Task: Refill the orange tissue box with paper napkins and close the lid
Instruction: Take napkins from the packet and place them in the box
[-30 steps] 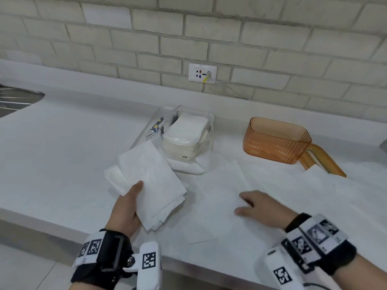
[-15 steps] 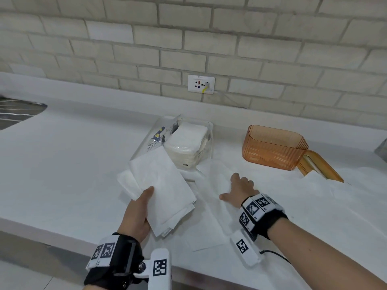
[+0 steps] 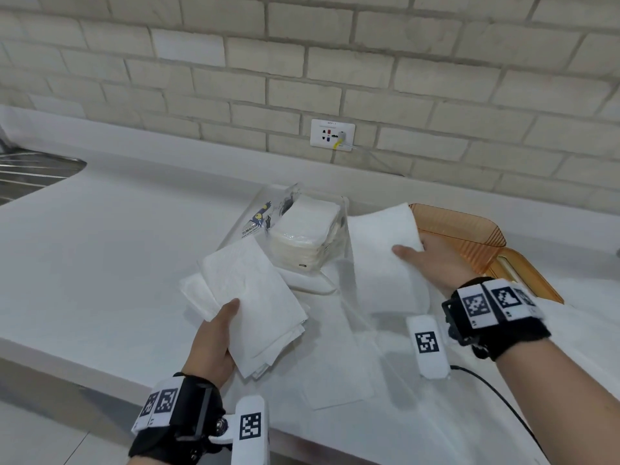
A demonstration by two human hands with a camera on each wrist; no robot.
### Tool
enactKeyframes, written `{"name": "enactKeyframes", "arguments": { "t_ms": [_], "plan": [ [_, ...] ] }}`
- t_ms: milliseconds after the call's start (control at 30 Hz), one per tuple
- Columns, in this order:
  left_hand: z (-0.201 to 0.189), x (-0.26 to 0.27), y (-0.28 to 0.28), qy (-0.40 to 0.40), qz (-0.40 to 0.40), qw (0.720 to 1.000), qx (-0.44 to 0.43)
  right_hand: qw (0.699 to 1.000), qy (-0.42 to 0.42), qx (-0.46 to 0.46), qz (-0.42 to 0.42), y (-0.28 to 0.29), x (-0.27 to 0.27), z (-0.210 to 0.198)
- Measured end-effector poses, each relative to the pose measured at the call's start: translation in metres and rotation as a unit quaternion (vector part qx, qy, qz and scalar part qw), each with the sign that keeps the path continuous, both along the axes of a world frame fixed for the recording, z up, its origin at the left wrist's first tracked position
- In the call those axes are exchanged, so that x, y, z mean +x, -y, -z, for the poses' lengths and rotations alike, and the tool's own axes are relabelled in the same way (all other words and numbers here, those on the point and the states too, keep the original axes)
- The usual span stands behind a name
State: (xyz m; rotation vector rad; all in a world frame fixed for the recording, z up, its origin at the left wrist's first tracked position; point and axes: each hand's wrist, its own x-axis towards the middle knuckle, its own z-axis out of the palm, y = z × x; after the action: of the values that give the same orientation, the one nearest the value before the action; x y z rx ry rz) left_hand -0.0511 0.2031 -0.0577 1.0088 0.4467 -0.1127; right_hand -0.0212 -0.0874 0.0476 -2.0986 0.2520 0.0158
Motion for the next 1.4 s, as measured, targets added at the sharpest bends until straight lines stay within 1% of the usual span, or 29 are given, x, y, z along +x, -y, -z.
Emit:
{"name": "enactKeyframes", "arguments": {
  "t_ms": [67, 100, 167, 233, 300, 367, 400, 500, 567, 633, 767, 867, 967, 1033, 1067, 1133, 1167, 1200, 1233, 1333, 1400],
  "plan": [
    [-0.001, 0.000, 0.000, 0.002, -0.004, 1.000, 0.003, 0.998, -0.017, 0.064, -0.012, -0.014, -0.004, 0.002],
    [-0.001, 0.000, -0.001, 0.004, -0.007, 1.000, 0.005, 0.997, -0.034, 0.066, -0.022, -0.023, -0.005, 0.011],
    [-0.003, 0.001, -0.002, 0.009, -0.013, 1.000, 0.009, 0.997, -0.065, -0.005, -0.047, -0.045, -0.005, 0.039],
    [-0.005, 0.001, -0.003, 0.017, -0.013, 1.000, 0.014, 0.988, -0.099, -0.094, -0.069, -0.066, -0.006, 0.068],
    [-0.006, 0.000, -0.004, 0.023, -0.011, 1.000, 0.016, 0.967, -0.141, -0.199, -0.075, -0.080, -0.006, 0.092],
    [-0.006, -0.001, -0.005, 0.026, -0.009, 1.000, 0.014, 0.943, -0.161, -0.288, -0.049, -0.089, -0.009, 0.101],
    [-0.006, -0.001, -0.005, 0.026, -0.010, 1.000, 0.014, 0.938, -0.163, -0.304, -0.033, -0.092, -0.011, 0.102],
    [-0.003, -0.001, -0.007, 0.023, -0.012, 1.000, 0.014, 0.939, -0.155, -0.308, 0.002, -0.097, -0.013, 0.102],
    [-0.001, -0.001, -0.009, 0.024, -0.011, 0.999, 0.019, 0.936, -0.165, -0.310, -0.005, -0.096, -0.010, 0.101],
    [0.000, 0.000, -0.011, 0.024, -0.007, 0.999, 0.022, 0.945, -0.161, -0.283, -0.014, -0.092, -0.006, 0.103],
    [0.003, 0.003, -0.017, 0.019, 0.005, 0.999, 0.033, 0.977, -0.115, -0.173, -0.045, -0.077, -0.002, 0.094],
    [0.006, 0.007, -0.019, 0.014, 0.011, 0.999, 0.037, 0.992, -0.053, -0.103, -0.057, -0.059, 0.000, 0.067],
    [0.008, 0.011, -0.013, 0.006, 0.027, 0.999, 0.029, 0.997, 0.008, -0.022, -0.071, -0.044, -0.003, 0.026],
    [0.007, 0.014, -0.003, 0.005, 0.042, 0.999, 0.022, 0.992, 0.044, 0.086, -0.085, -0.040, -0.009, -0.004],
    [0.004, 0.014, 0.003, 0.010, 0.058, 0.998, 0.018, 0.982, 0.058, 0.152, -0.094, -0.039, -0.011, -0.015],
    [-0.002, 0.015, 0.021, 0.023, 0.094, 0.995, 0.010, 0.957, 0.081, 0.259, -0.102, -0.039, -0.011, -0.026],
    [-0.005, 0.015, 0.031, 0.028, 0.108, 0.994, 0.003, 0.949, 0.086, 0.286, -0.097, -0.040, -0.010, -0.026],
    [-0.008, 0.016, 0.042, 0.031, 0.121, 0.992, -0.007, 0.949, 0.087, 0.292, -0.085, -0.042, -0.009, -0.022],
    [-0.013, 0.016, 0.053, 0.033, 0.134, 0.990, -0.021, 0.956, 0.086, 0.271, -0.070, -0.043, -0.007, -0.015],
    [-0.030, 0.014, 0.084, 0.046, 0.194, 0.977, -0.077, 0.989, 0.064, 0.133, -0.027, -0.043, -0.002, 0.012],
    [-0.040, 0.013, 0.101, 0.059, 0.226, 0.967, -0.103, 0.997, 0.060, 0.047, -0.010, -0.039, -0.001, 0.025]
  ]
}}
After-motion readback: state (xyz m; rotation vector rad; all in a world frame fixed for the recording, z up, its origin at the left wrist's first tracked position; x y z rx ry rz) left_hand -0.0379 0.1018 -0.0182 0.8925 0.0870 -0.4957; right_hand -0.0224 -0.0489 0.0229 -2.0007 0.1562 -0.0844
